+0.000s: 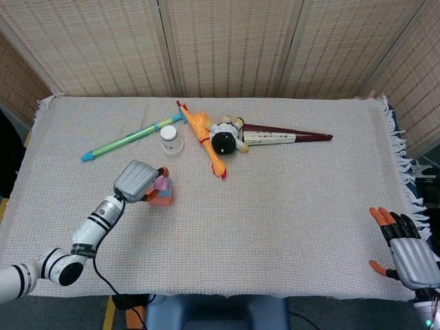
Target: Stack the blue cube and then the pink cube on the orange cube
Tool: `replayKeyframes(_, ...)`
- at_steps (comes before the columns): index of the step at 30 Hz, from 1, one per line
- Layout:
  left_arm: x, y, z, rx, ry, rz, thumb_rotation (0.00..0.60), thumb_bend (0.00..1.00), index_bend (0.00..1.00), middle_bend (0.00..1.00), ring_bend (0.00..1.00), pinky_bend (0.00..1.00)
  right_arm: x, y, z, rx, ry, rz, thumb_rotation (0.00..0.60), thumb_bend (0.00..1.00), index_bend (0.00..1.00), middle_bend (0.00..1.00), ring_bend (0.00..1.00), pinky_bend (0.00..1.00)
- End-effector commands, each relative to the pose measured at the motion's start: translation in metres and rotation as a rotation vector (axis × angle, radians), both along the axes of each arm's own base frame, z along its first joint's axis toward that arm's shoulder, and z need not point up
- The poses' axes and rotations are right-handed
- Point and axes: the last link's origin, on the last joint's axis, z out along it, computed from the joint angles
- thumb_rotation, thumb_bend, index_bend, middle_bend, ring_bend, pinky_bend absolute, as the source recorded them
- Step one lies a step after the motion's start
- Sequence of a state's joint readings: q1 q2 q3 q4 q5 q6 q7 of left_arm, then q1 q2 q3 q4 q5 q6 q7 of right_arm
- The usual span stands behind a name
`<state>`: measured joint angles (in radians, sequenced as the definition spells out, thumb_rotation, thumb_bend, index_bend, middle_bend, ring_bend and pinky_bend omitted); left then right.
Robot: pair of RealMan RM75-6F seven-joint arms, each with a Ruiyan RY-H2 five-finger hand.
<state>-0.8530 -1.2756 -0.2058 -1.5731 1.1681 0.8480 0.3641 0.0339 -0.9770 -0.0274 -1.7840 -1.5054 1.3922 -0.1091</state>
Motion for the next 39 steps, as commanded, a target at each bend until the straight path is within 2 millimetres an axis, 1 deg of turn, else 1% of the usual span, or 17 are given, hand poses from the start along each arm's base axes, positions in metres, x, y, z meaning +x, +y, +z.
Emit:
replayKeyframes(1, 0.000, 0.001, -0.001, -0.001, 0.002, 0.000, 0.600, 0.35, 0.51, 1.00, 1.00, 1.00, 0.000, 0.000, 0.000, 0.000, 0.000, -0.001, 0.600, 0.07, 0.00, 0.00, 0.00, 0.00)
replayKeyframes(11, -0.002, 0.004, -0.001, 0.003, 0.016, 0.006, 0.600, 0.35, 0.49, 1.00, 1.00, 1.00, 0.000, 0.000, 0.000, 0.000, 0.000, -0.002, 0.600, 0.07, 0.00, 0.00, 0.00, 0.00)
replayKeyframes(13, -0.003, 0.004, -0.001, 0.002, 0.019, 0.008, 0.600, 0.35, 0.46, 1.00, 1.00, 1.00, 0.000, 0.000, 0.000, 0.001, -0.001, -0.002, 0.600, 0.07, 0.00, 0.00, 0.00, 0.00)
replayKeyframes(21, -0.003, 0.003, -0.001, 0.004, 0.017, 0.013, 0.600, 0.35, 0.28, 1.00, 1.00, 1.00, 0.000, 0.001, 0.002, -0.003, -0.002, -0.001, 0.600, 0.07, 0.00, 0.00, 0.00, 0.00)
replayKeyframes(24, -0.002, 0.002, -0.002, 0.003, 0.017, 0.011, 0.600, 0.34, 0.22, 1.00, 1.00, 1.00, 0.001, 0.001, 0.002, -0.004, -0.002, 0.000, 0.600, 0.07, 0.00, 0.00, 0.00, 0.00)
replayKeyframes(27, -0.001, 0.001, -0.003, 0.003, 0.016, 0.009, 0.600, 0.34, 0.20, 1.00, 1.00, 1.00, 0.001, 0.002, 0.002, -0.006, -0.002, 0.000, 0.600, 0.07, 0.00, 0.00, 0.00, 0.00)
replayKeyframes(34, -0.001, -0.003, 0.000, 0.004, 0.017, 0.002, 0.600, 0.35, 0.19, 1.00, 1.00, 1.00, 0.001, 0.001, 0.003, -0.008, -0.001, -0.001, 0.600, 0.07, 0.00, 0.00, 0.00, 0.00)
replayKeyframes(36, 0.000, -0.008, 0.002, 0.005, 0.016, -0.011, 0.600, 0.35, 0.18, 1.00, 1.00, 1.00, 0.001, 0.001, 0.003, -0.009, -0.002, 0.000, 0.600, 0.07, 0.00, 0.00, 0.00, 0.00)
replayKeyframes(37, -0.005, -0.019, 0.009, 0.018, 0.019, -0.024, 0.600, 0.35, 0.18, 1.00, 1.00, 1.00, 0.001, 0.002, 0.003, -0.009, -0.002, 0.001, 0.600, 0.07, 0.00, 0.00, 0.00, 0.00)
replayKeyframes(38, -0.014, -0.036, 0.019, 0.034, -0.002, -0.026, 0.600, 0.35, 0.17, 1.00, 1.00, 1.00, 0.001, 0.002, 0.004, -0.009, -0.002, 0.003, 0.600, 0.07, 0.00, 0.00, 0.00, 0.00)
replayKeyframes(39, -0.021, -0.047, 0.025, 0.043, -0.026, -0.017, 0.600, 0.35, 0.17, 1.00, 1.00, 1.00, 0.001, 0.003, 0.005, -0.010, -0.003, 0.005, 0.600, 0.07, 0.00, 0.00, 0.00, 0.00)
